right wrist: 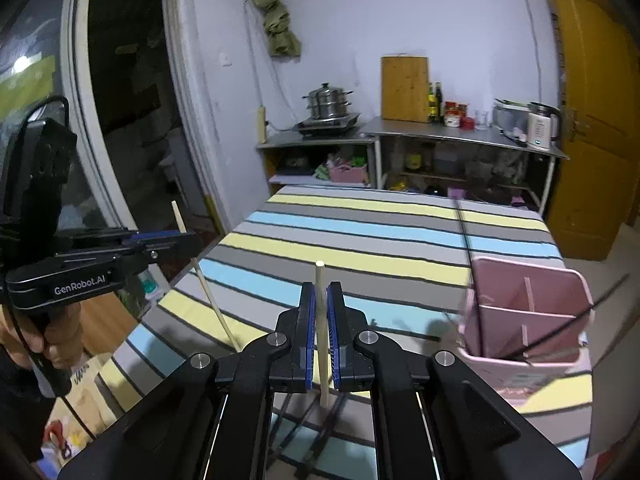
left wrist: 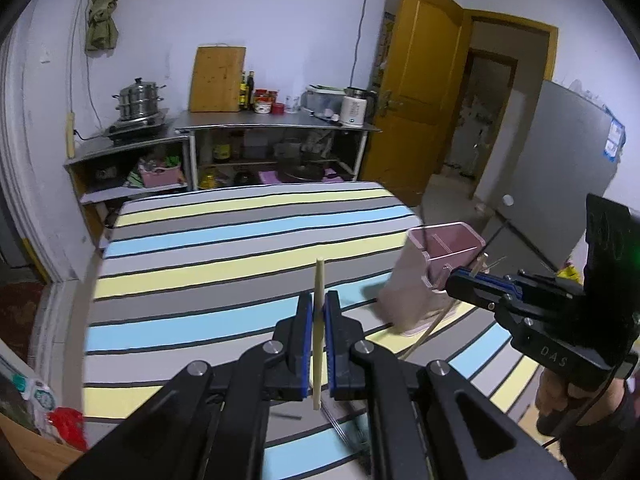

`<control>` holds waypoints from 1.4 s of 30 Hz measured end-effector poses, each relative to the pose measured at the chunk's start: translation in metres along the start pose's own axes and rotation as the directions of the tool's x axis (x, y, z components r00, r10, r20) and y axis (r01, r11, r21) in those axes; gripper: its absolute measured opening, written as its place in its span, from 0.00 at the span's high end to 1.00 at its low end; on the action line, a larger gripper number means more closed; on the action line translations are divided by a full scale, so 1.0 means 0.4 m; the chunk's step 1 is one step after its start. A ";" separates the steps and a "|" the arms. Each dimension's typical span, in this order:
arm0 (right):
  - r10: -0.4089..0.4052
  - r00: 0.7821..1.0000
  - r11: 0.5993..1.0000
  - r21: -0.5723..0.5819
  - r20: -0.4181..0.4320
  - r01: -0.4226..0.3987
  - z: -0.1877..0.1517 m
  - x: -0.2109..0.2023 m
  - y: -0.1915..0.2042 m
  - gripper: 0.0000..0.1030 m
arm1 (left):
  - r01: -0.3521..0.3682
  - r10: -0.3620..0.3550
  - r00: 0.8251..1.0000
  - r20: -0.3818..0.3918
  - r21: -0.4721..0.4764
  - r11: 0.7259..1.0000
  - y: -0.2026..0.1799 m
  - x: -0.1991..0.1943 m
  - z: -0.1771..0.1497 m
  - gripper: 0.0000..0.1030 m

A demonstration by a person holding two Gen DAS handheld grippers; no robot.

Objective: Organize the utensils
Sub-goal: 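Lift the wooden chopsticks with both tools and carry them over the pink basket, then lower the wooden chopsticks into the pink basket and open both tools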

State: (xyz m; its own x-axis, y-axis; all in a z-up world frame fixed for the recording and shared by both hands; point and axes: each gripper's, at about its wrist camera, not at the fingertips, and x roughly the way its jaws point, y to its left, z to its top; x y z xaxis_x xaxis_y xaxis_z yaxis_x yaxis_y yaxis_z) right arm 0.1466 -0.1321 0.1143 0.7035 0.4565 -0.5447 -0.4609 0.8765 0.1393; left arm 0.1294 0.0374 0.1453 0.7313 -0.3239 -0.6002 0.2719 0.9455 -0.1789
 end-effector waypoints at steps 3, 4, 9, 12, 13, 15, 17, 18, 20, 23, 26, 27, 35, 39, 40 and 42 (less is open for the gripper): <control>-0.030 0.999 0.999 0.024 0.017 0.029 -0.009 -0.038 -0.030 0.94 | 0.045 -0.045 0.999 -0.006 -0.015 0.999 -0.035 0.015 0.000 0.94; -0.040 0.999 0.999 0.031 0.021 0.040 -0.014 -0.049 -0.039 0.94 | 0.061 -0.062 0.998 -0.009 -0.020 0.998 -0.049 0.024 -0.001 0.94; -0.105 0.994 0.991 0.092 0.029 0.102 -0.038 -0.096 -0.109 0.94 | 0.127 -0.127 0.991 -0.032 0.000 0.992 -0.131 0.070 -0.013 0.94; -0.139 0.990 0.983 0.130 0.033 0.133 -0.046 -0.122 -0.150 0.94 | 0.160 -0.159 0.986 -0.049 0.000 0.987 -0.170 0.103 -0.009 0.94; -0.150 0.988 0.979 0.145 0.037 0.143 -0.047 -0.133 -0.165 0.94 | 0.167 -0.166 0.985 -0.052 0.000 0.986 -0.180 0.112 -0.004 0.94; -0.169 0.984 0.974 0.162 0.048 0.159 -0.039 -0.148 -0.185 0.94 | 0.176 -0.176 0.983 -0.051 0.003 0.984 -0.196 0.119 0.009 0.94; -0.184 0.981 0.970 0.174 0.061 0.171 -0.027 -0.163 -0.204 0.94 | 0.189 -0.189 0.981 -0.045 0.003 0.982 -0.208 0.122 0.028 0.94; -0.190 0.979 0.968 0.183 0.074 0.174 -0.017 -0.174 -0.213 0.94 | 0.196 -0.196 0.980 -0.038 0.003 0.981 -0.216 0.121 0.038 0.94; -0.201 0.975 0.964 0.195 0.098 0.179 -0.001 -0.191 -0.224 0.94 | 0.209 -0.208 0.978 -0.019 0.003 0.978 -0.229 0.114 0.065 0.94; -0.223 0.964 0.960 0.207 0.145 0.190 0.030 -0.222 -0.243 0.94 | 0.225 -0.225 0.974 0.024 0.002 0.974 -0.240 0.103 0.116 0.94; -0.242 0.952 0.955 0.218 0.186 0.200 0.064 -0.242 -0.255 0.94 | 0.235 -0.235 0.970 0.063 0.002 0.972 -0.249 0.099 0.164 0.94; -0.247 0.949 0.954 0.222 0.198 0.202 0.074 -0.247 -0.258 0.94 | 0.236 -0.236 0.969 0.072 0.001 0.972 -0.253 0.102 0.178 0.94; -0.270 0.932 0.945 0.253 0.243 0.207 0.109 -0.244 -0.298 0.94 | 0.233 -0.230 0.969 0.095 -0.029 0.972 -0.256 0.169 0.231 0.94; -0.272 0.938 0.941 0.265 0.217 0.212 0.088 -0.205 -0.319 0.94 | 0.217 -0.213 0.973 0.084 -0.035 0.976 -0.255 0.214 0.214 0.94; -0.268 0.940 0.941 0.266 0.210 0.209 0.081 -0.194 -0.322 0.94 | 0.217 -0.213 0.974 0.076 -0.038 0.976 -0.255 0.227 0.209 0.94; -0.268 0.943 0.940 0.268 0.195 0.211 0.066 -0.174 -0.330 0.94 | 0.209 -0.206 0.976 0.063 -0.044 0.977 -0.258 0.251 0.197 0.94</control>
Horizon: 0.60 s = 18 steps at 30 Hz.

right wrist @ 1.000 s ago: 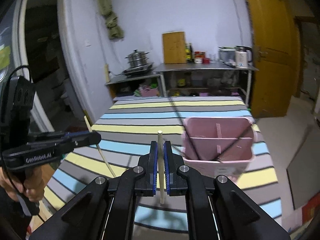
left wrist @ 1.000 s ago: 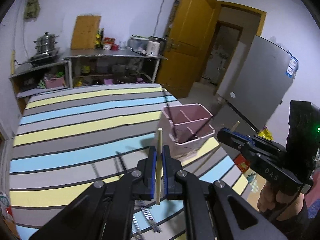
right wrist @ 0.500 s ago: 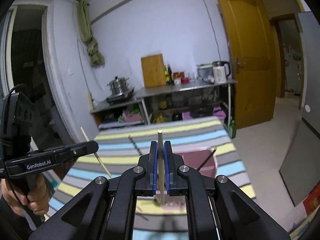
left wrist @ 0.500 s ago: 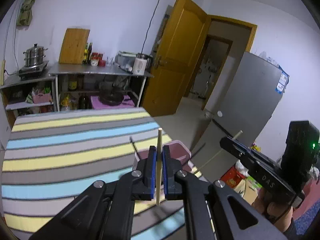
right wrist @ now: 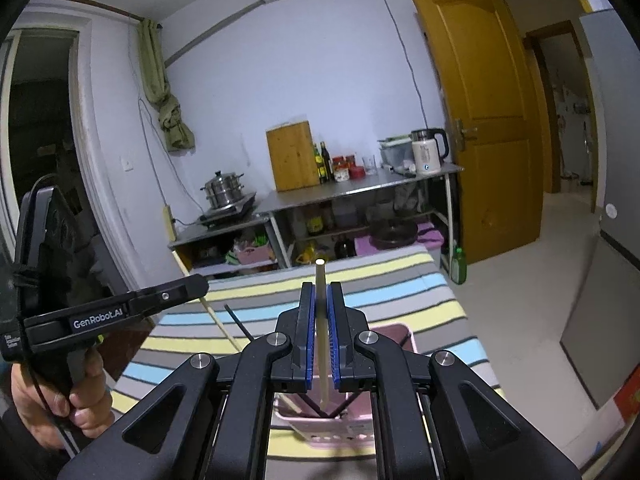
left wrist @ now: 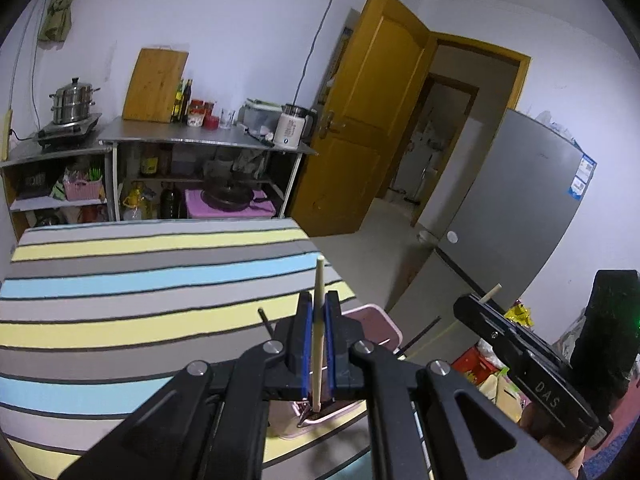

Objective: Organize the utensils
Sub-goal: 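Lower the wooden chopsticks into the pink basket and open both tools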

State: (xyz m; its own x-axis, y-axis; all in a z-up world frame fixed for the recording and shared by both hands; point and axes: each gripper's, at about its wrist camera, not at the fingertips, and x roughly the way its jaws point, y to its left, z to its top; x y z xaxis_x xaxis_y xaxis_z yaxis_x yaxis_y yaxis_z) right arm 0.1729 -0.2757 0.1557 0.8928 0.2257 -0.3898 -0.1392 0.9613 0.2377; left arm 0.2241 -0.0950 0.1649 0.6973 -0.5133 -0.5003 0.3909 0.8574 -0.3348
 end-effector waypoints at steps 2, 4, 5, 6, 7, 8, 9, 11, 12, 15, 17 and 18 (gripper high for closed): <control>0.004 1.000 1.000 0.002 -0.016 -0.004 -0.013 0.017 -0.007 0.94 | 0.002 -0.002 1.000 -0.015 0.001 1.000 0.004 0.021 -0.014 0.94; 0.001 0.999 1.000 -0.001 -0.035 -0.001 -0.031 0.036 -0.012 0.94 | -0.007 0.007 0.999 -0.032 0.010 1.000 0.006 0.040 -0.029 0.94; -0.001 0.999 1.000 -0.004 -0.043 0.001 -0.040 0.043 -0.015 0.94 | -0.010 0.011 0.999 -0.041 0.015 1.000 0.007 0.048 -0.036 0.94; -0.004 0.999 1.000 -0.006 -0.052 0.003 -0.049 0.050 -0.018 0.94 | -0.008 0.009 0.999 -0.051 0.021 1.000 0.006 0.056 -0.042 0.94; -0.006 0.998 1.000 -0.007 -0.064 0.006 -0.057 0.059 -0.019 0.94 | -0.004 0.006 0.998 -0.062 0.029 1.000 0.005 0.063 -0.049 0.94; -0.004 0.997 1.000 -0.008 -0.076 0.004 -0.065 0.067 -0.021 0.94 | -0.004 0.007 0.998 -0.069 0.037 0.999 0.001 0.069 -0.053 0.94; 0.002 0.996 1.000 -0.009 -0.092 -0.003 -0.073 0.074 -0.022 0.94 | -0.006 0.010 0.997 -0.075 0.049 0.999 -0.002 0.073 -0.057 0.94; 0.000 0.993 1.000 -0.019 -0.114 -0.002 -0.083 0.083 -0.023 0.94 | -0.008 0.014 0.997 -0.082 0.072 0.997 -0.010 0.077 -0.066 0.94; -0.007 0.993 1.000 -0.027 -0.119 0.004 -0.087 0.084 -0.023 0.94 | -0.010 0.016 0.996 -0.083 0.079 0.997 -0.011 0.075 -0.069 0.93; -0.015 0.993 0.999 -0.038 -0.116 0.011 -0.092 0.075 -0.021 0.92 | -0.013 0.019 0.997 -0.073 0.083 0.996 -0.019 0.062 -0.074 0.92; -0.017 0.994 0.999 -0.043 -0.109 0.012 -0.090 0.069 -0.018 0.89 | -0.014 0.019 0.998 -0.062 0.080 0.997 -0.016 0.047 -0.074 0.87; -0.022 0.994 0.999 -0.046 -0.106 0.017 -0.090 0.061 -0.017 0.88 | -0.017 0.022 0.998 -0.057 0.078 0.997 -0.013 0.043 -0.069 0.85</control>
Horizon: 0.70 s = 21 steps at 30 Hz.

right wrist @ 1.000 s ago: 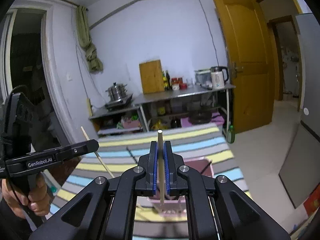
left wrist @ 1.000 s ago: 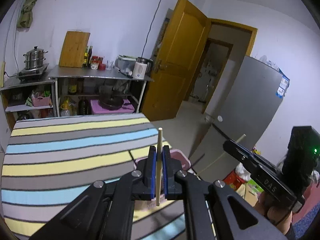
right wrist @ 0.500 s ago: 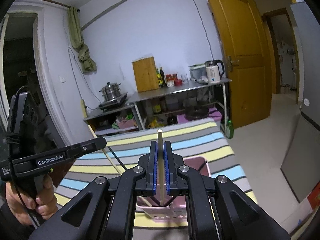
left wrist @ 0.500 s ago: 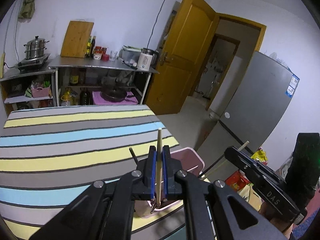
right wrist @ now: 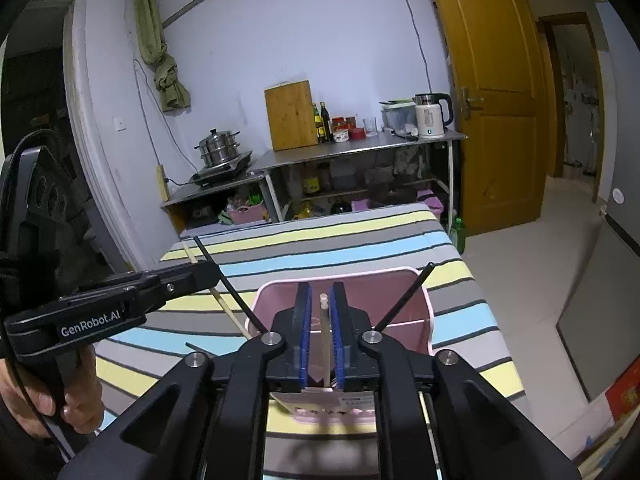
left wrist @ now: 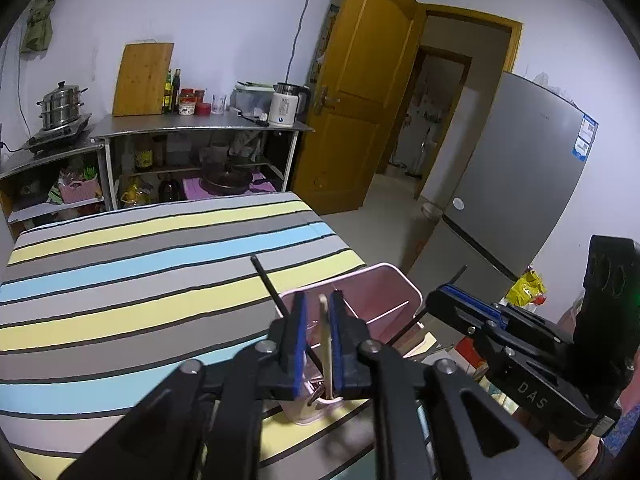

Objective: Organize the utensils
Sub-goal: 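Lower the wooden chopsticks into the pink basket and open both tools, then move both open tools back to the remaining black chopsticks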

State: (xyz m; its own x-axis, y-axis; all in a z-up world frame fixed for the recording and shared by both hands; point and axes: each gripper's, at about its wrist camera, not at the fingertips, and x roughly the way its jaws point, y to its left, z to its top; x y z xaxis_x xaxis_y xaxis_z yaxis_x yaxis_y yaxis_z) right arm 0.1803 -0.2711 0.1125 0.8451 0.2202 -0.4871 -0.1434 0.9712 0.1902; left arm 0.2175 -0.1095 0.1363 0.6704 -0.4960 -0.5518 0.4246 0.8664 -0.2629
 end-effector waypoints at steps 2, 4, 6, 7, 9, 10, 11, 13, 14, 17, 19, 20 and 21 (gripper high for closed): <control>-0.005 1.000 1.000 -0.001 0.010 0.005 0.003 -0.009 0.001 0.87 | -0.005 0.005 1.000 0.017 -0.004 1.000 0.004 -0.018 0.000 0.84; -0.009 1.000 1.000 0.002 0.024 0.008 0.005 -0.025 0.001 0.82 | -0.006 0.006 1.000 0.029 -0.009 1.000 0.008 -0.036 -0.001 0.84; -0.013 0.999 1.000 0.003 0.034 0.013 0.005 -0.041 0.000 0.78 | -0.009 0.010 0.999 0.044 -0.009 1.000 0.012 -0.060 -0.003 0.84; -0.016 0.999 1.000 0.002 0.040 0.016 0.002 -0.051 0.002 0.77 | -0.011 0.011 0.999 0.052 -0.010 1.000 0.014 -0.071 -0.004 0.84; -0.016 0.999 1.000 0.004 0.049 0.016 -0.002 -0.068 0.007 0.76 | -0.010 0.011 0.998 0.068 -0.018 1.000 0.021 -0.096 -0.010 0.84; -0.014 0.998 1.000 0.006 0.053 0.014 -0.006 -0.079 0.009 0.76 | -0.009 0.011 0.997 0.073 -0.020 1.000 0.026 -0.106 -0.014 0.84; -0.014 0.998 1.000 0.006 0.057 0.013 -0.011 -0.090 0.011 0.76 | -0.013 0.015 0.997 0.080 -0.020 1.000 0.029 -0.117 -0.019 0.84; -0.015 0.998 1.000 0.005 0.062 0.014 -0.020 -0.106 0.019 0.76 | -0.025 0.027 0.995 0.092 -0.024 0.999 0.036 -0.142 -0.036 0.84; -0.014 0.998 1.000 0.007 0.061 0.014 -0.028 -0.115 0.022 0.76 | -0.025 0.027 0.995 0.096 -0.026 0.999 0.039 -0.153 -0.046 0.84; -0.006 0.999 1.000 0.009 0.054 0.005 -0.053 -0.130 0.037 0.76 | -0.040 0.043 0.993 0.106 -0.034 0.999 0.054 -0.180 -0.082 0.84; 0.003 0.999 1.000 0.005 0.043 -0.003 -0.073 -0.135 0.048 0.76 | -0.050 0.055 0.993 0.104 -0.046 0.998 0.065 -0.196 -0.112 0.84; 0.007 0.999 1.000 0.003 0.033 -0.007 -0.085 -0.137 0.055 0.76 | -0.058 0.063 0.993 0.102 -0.050 0.997 0.069 -0.202 -0.126 0.84; 0.012 1.000 1.000 0.001 0.024 -0.012 -0.097 -0.139 0.062 0.76 | -0.069 0.074 0.992 0.100 -0.052 0.996 0.075 -0.208 -0.142 0.84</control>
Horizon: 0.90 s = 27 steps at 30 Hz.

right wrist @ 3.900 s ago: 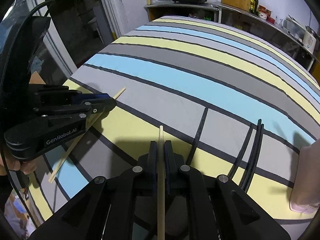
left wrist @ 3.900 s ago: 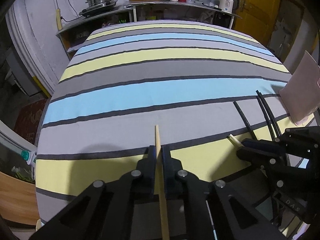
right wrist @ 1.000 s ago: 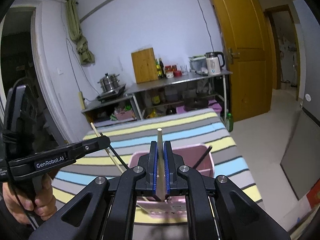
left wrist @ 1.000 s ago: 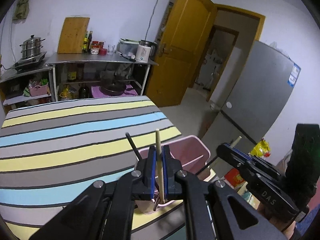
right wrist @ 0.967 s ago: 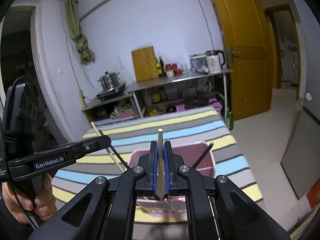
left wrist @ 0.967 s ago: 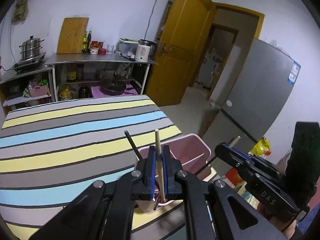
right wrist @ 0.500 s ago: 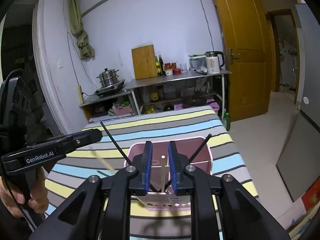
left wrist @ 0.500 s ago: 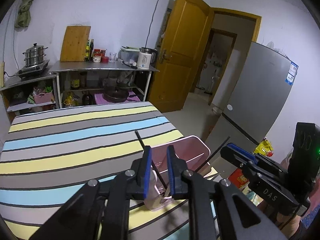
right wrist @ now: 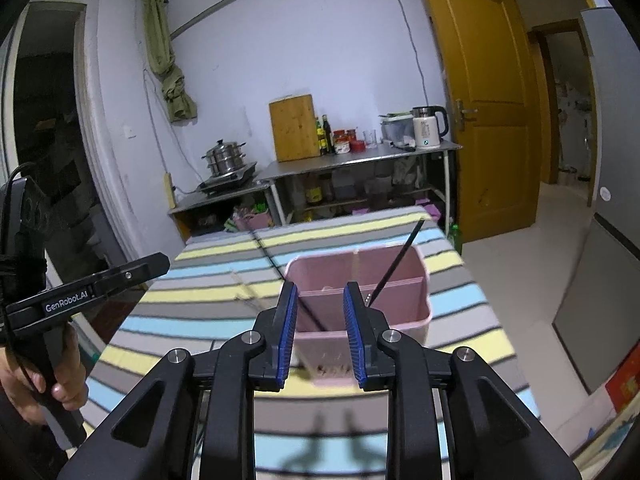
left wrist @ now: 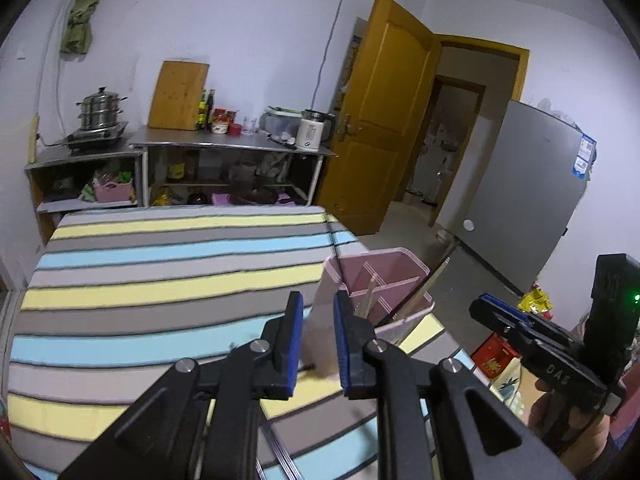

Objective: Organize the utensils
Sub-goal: 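Move both open tools back to the remaining black chopsticks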

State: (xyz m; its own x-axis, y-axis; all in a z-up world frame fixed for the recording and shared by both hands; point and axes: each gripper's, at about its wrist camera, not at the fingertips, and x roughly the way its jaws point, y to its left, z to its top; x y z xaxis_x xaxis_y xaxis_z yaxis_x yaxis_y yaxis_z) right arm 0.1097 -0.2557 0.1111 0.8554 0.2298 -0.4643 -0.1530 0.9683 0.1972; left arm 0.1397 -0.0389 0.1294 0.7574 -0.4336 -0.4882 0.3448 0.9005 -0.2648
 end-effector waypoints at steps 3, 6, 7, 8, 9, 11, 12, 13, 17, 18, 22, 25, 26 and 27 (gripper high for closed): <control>0.015 1.000 1.000 -0.007 -0.024 -0.016 -0.036 -0.004 0.018 0.76 | -0.023 0.023 1.000 -0.010 -0.013 1.000 0.024 -0.015 -0.040 0.84; 0.030 0.998 0.999 -0.015 -0.058 -0.031 -0.077 -0.002 0.037 0.76 | -0.049 0.048 0.998 -0.028 -0.029 0.998 0.049 -0.029 -0.086 0.84; 0.038 0.997 0.999 -0.015 -0.067 -0.039 -0.088 -0.001 0.041 0.76 | -0.062 0.060 0.997 -0.037 -0.036 0.997 0.059 -0.031 -0.101 0.84; 0.047 0.996 0.999 -0.013 -0.076 -0.048 -0.099 0.001 0.044 0.76 | -0.071 0.069 0.997 -0.045 -0.043 0.997 0.066 -0.033 -0.115 0.84; 0.053 0.995 0.999 -0.010 -0.086 -0.054 -0.108 0.006 0.047 0.76 | -0.077 0.074 0.996 -0.054 -0.053 0.996 0.076 -0.034 -0.129 0.84; 0.064 0.992 0.998 -0.007 -0.107 -0.065 -0.130 0.015 0.059 0.76 | -0.092 0.087 0.993 -0.074 -0.070 0.993 0.095 -0.034 -0.158 0.84; 0.068 0.991 0.998 -0.007 -0.117 -0.069 -0.138 0.020 0.065 0.76 | -0.101 0.095 0.992 -0.086 -0.076 0.992 0.105 -0.032 -0.171 0.84; 0.072 0.989 0.997 -0.007 -0.129 -0.074 -0.147 0.027 0.070 0.76 | -0.109 0.102 0.990 -0.095 -0.081 0.991 0.112 -0.030 -0.184 0.84; 0.089 0.982 0.996 -0.002 -0.166 -0.090 -0.176 0.049 0.087 0.76 | -0.135 0.120 0.983 -0.139 -0.107 0.985 0.140 -0.014 -0.230 0.84; 0.091 0.981 0.996 -0.003 -0.174 -0.093 -0.180 0.055 0.090 0.76 | -0.142 0.125 0.981 -0.148 -0.111 0.984 0.140 -0.009 -0.237 0.84; 0.098 0.974 0.995 -0.012 -0.205 -0.102 -0.202 0.076 0.103 0.76 | -0.147 0.123 0.976 -0.181 -0.129 0.981 0.158 0.014 -0.267 0.84; 0.104 0.970 0.994 -0.011 -0.221 -0.109 -0.212 0.089 0.106 0.76 | -0.157 0.127 0.971 -0.204 -0.139 0.978 0.171 0.038 -0.286 0.81; 0.108 0.968 0.994 -0.011 -0.226 -0.113 -0.215 0.093 0.109 0.76 | -0.159 0.127 0.969 -0.212 -0.143 0.977 0.174 0.045 -0.291 0.81; 0.111 0.966 0.993 -0.013 -0.232 -0.118 -0.218 0.099 0.112 0.76 | -0.162 0.127 0.967 -0.220 -0.147 0.976 0.177 0.054 -0.295 0.81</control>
State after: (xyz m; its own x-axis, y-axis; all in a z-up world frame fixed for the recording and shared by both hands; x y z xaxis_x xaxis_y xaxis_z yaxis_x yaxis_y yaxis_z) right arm 0.0933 -0.1946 0.0263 0.6948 0.3524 -0.6270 -0.2591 0.9359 0.2388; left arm 0.1151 0.0115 0.0019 0.6543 -0.3119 -0.6889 0.1325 0.9442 -0.3017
